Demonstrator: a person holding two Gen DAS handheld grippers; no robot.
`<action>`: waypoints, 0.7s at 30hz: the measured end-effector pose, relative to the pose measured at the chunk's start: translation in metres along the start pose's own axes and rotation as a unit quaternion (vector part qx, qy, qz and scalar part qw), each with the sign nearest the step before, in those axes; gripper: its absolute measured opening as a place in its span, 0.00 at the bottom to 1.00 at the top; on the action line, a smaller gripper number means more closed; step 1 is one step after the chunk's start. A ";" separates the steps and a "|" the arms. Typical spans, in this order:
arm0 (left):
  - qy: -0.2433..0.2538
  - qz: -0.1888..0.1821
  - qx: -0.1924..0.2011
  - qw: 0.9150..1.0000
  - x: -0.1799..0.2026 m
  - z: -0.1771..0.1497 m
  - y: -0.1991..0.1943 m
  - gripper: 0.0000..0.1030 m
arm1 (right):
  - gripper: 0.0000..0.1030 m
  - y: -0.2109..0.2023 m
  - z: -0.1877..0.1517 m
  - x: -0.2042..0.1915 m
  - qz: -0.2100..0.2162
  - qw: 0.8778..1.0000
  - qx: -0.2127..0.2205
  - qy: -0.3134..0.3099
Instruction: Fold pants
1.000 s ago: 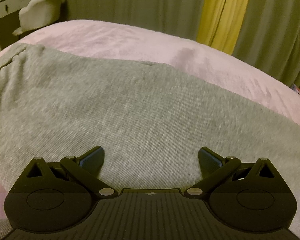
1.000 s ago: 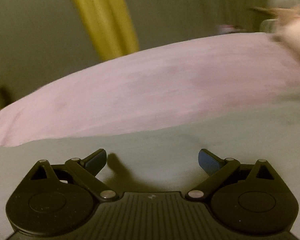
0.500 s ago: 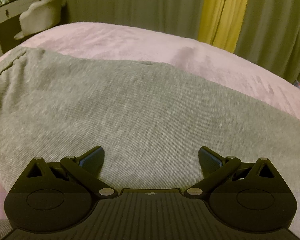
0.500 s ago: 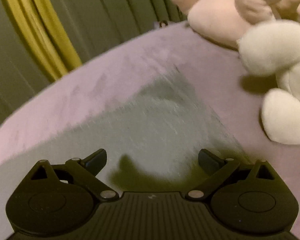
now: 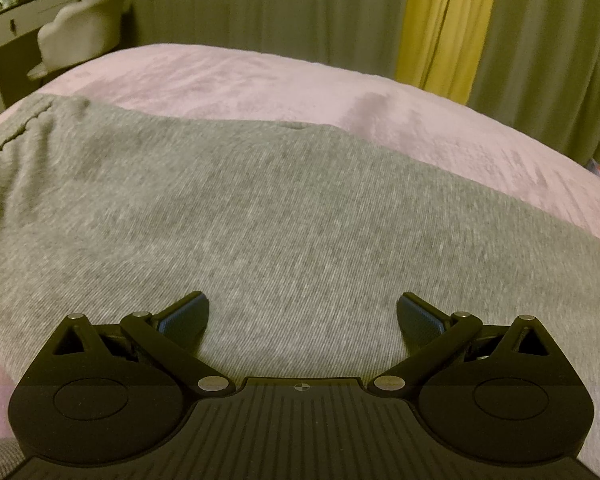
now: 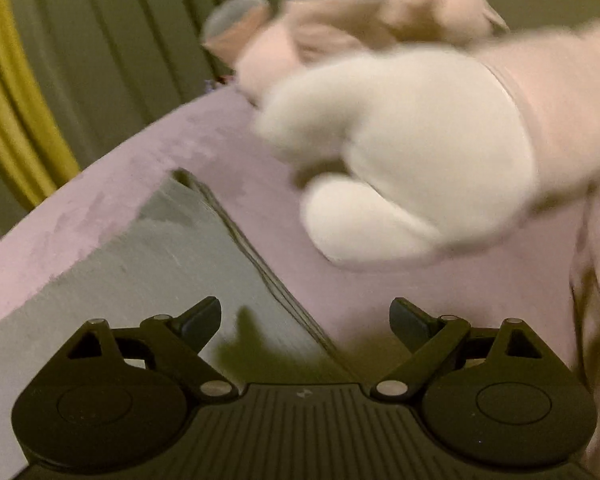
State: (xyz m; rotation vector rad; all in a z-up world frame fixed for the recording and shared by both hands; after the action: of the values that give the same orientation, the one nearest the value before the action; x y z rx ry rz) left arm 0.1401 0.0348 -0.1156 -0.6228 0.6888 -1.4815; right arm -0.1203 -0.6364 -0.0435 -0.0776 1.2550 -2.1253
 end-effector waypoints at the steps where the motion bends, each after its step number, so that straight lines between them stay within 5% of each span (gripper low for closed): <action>1: 0.000 0.000 0.000 1.000 0.000 0.000 0.000 1.00 | 0.89 -0.002 -0.005 0.010 0.005 1.000 -0.009 0.019; 6: 0.001 0.001 -0.001 1.000 0.001 0.000 0.000 1.00 | 0.81 0.002 -0.020 0.043 0.044 0.992 -0.036 0.110; 11: 0.001 0.002 -0.001 1.000 0.001 0.000 -0.001 1.00 | 0.77 0.012 -0.017 0.037 0.081 0.988 -0.043 0.124; 18: 0.004 0.005 -0.001 1.000 0.003 -0.001 -0.001 1.00 | 0.31 0.014 -0.017 0.026 0.097 0.988 -0.059 0.104; 21: 0.004 0.005 -0.001 1.000 0.003 -0.001 -0.001 1.00 | 0.27 0.015 -0.018 0.036 0.142 0.976 -0.073 0.148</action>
State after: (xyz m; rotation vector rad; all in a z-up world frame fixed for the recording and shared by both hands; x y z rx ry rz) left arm 0.1383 0.0321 -0.1160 -0.6149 0.6986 -1.4742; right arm -0.1473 -0.6478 -0.0747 0.3482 1.4937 -1.8412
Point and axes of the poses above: each gripper's, at about its wrist camera, not at the fingertips, and y roughly the way its jaws point, x to its right, z to its top, the point moved 2 cm from there along y, roughly the way its jaws point, and after that the axes turned 9 degrees about y, right-handed, at the moved point
